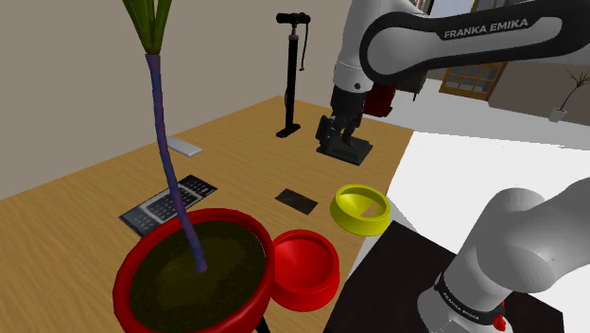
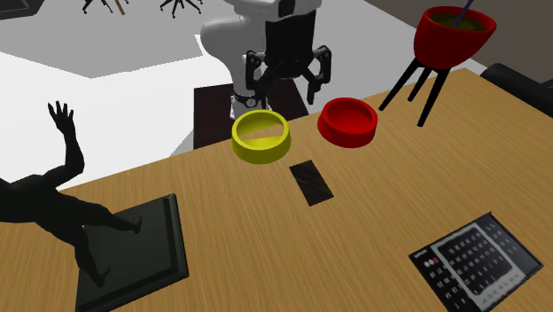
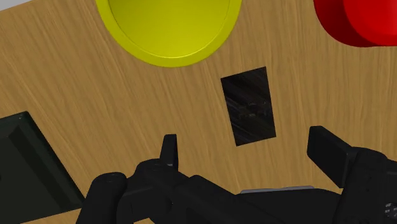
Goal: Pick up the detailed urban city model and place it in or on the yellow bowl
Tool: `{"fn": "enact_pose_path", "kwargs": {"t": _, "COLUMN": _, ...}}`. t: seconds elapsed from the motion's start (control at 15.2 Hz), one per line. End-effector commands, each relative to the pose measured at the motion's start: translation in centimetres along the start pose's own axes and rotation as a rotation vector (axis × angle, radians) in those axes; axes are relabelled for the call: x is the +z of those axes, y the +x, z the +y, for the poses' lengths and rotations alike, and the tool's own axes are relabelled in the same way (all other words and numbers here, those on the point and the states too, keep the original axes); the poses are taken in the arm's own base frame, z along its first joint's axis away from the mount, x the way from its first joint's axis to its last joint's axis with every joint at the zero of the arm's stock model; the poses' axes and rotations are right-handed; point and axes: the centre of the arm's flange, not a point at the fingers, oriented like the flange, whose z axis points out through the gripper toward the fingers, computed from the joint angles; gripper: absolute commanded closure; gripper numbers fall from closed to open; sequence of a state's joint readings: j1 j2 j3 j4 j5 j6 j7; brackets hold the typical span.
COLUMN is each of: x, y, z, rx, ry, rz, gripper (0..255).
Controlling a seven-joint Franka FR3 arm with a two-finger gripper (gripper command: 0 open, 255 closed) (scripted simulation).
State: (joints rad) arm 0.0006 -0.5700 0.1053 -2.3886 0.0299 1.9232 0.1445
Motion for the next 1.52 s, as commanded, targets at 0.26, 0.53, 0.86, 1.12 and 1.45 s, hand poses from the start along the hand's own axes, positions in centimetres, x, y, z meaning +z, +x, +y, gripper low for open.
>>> {"fn": "enact_pose_path", "kwargs": {"t": 0.26, "x": 6.9, "y": 3.9, "z": -3.1, "rx": 0.008, "ry": -0.007, "rz": -0.05, "gripper": 0}}
{"fn": "enact_pose_path", "kwargs": {"t": 0.53, "x": 11.6, "y": 6.3, "z": -5.0, "rx": 0.013, "ry": -0.012, "rz": -0.084, "gripper": 0}}
{"fn": "enact_pose_path", "kwargs": {"t": 0.86, "x": 15.9, "y": 8.0, "z": -6.5, "rx": 0.017, "ry": -0.016, "rz": -0.111, "gripper": 0}}
{"fn": "enact_pose_path", "kwargs": {"t": 1.12, "x": 18.0, "y": 7.8, "z": -6.5, "rx": 0.017, "ry": -0.016, "rz": -0.111, "gripper": 0}}
{"fn": "enact_pose_path", "kwargs": {"t": 1.45, "x": 19.3, "y": 7.6, "z": -6.5, "rx": 0.017, "ry": -0.016, "rz": -0.111, "gripper": 0}}
